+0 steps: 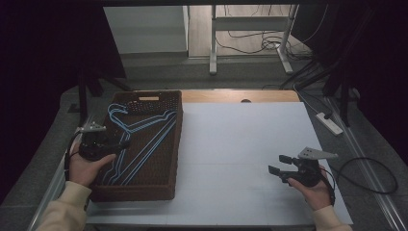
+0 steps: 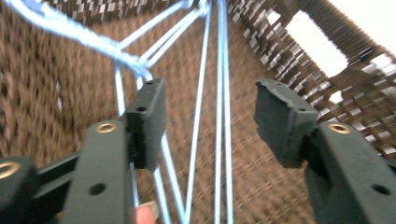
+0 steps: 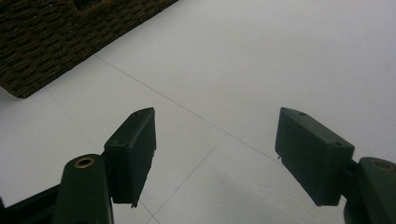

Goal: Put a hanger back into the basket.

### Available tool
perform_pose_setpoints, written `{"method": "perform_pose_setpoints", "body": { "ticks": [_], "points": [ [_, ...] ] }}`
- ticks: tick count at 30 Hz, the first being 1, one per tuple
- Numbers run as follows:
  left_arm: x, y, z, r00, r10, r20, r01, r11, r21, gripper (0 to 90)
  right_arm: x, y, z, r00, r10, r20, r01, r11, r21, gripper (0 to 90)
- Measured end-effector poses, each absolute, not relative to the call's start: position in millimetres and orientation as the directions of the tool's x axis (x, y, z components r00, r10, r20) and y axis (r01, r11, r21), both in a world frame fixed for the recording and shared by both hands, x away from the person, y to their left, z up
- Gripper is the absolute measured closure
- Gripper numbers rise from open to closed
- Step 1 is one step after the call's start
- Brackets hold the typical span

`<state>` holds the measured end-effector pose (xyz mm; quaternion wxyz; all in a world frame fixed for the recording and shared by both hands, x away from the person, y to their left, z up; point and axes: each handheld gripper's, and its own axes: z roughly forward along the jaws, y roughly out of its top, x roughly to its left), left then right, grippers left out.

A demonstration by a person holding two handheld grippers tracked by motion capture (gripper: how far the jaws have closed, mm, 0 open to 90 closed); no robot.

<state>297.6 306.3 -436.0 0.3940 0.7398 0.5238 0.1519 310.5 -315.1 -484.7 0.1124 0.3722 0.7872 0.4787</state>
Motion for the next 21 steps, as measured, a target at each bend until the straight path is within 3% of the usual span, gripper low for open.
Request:
{"method": "perform_pose_setpoints", "body": {
  "ticks": [4,11,16,21],
  "points": [
    [286,299,-420,0.466,0.865,-0.186,0.577,-0.137,0.805,32.2,311,-315,-485,-0.696,0.694,0.182,0.481,0.264,0.836,29.7],
    [266,287,-413,0.485,0.857,-0.174,0.534,-0.133,0.835,29.6,311,-315,-485,-0.694,0.695,0.188,0.485,0.259,0.835,29.4],
    [249,274,-414,0.548,0.812,-0.200,0.503,-0.128,0.855,27.9,312,-316,-484,-0.691,0.696,0.192,0.492,0.259,0.831,28.9],
    [233,252,-419,0.597,0.785,-0.164,0.460,-0.168,0.872,27.4,311,-316,-483,-0.689,0.697,0.199,0.495,0.251,0.832,28.8]
  ]
}}
